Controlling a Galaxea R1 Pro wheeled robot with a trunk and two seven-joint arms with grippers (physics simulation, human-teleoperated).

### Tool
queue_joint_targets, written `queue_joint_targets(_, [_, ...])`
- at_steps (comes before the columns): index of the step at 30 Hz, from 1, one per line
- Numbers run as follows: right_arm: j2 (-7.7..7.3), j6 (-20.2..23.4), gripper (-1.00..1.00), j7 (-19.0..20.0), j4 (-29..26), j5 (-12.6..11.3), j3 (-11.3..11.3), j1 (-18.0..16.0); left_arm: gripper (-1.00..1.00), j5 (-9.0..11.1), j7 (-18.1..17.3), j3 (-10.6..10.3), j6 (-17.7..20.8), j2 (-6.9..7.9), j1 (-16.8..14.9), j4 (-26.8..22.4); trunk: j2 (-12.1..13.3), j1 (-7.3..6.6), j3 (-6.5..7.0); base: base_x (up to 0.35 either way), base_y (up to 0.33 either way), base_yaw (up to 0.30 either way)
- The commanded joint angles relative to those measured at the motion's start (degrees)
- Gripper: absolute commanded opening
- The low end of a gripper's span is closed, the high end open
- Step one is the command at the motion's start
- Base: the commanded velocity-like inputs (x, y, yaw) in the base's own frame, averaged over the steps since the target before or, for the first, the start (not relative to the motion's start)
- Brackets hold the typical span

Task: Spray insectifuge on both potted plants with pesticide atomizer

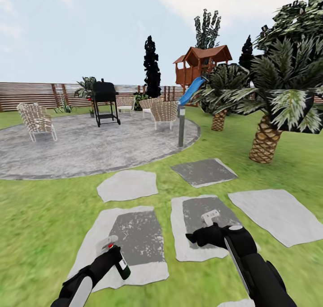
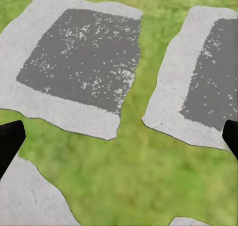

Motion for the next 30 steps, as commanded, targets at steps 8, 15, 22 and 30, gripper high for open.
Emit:
queue_joint_targets(8, [-0.03,0.17,1.00,0.46,-0.06,0.60,0.06,-0.04,-1.00,0.30,0.03,-0.46,0.21,0.00,-0.03,-0.23,-0.02,0.02,-0.06,0.322,0.123,0.000])
queue_joint_targets(15, [-0.03,0.17,1.00,0.46,-0.06,0.60,0.06,-0.04,-1.00,0.30,-0.01,-0.44,0.22,0.18,-0.03,-0.24,-0.02,0.02,-0.06,0.322,0.118,0.000])
queue_joint_targets(22, [-0.03,0.17,1.00,0.46,-0.06,0.60,0.06,-0.04,-1.00,0.30,-0.14,-0.47,0.20,0.16,-0.03,-0.25,-0.02,0.02,-0.06,0.322,0.113,0.000])
queue_joint_targets(30, [-0.03,0.17,1.00,0.46,-0.06,0.60,0.06,-0.04,-1.00,0.30,-0.40,-0.44,0.14,0.54,-0.03,-0.31,-0.02,0.02,-0.06,0.322,0.113,0.000])
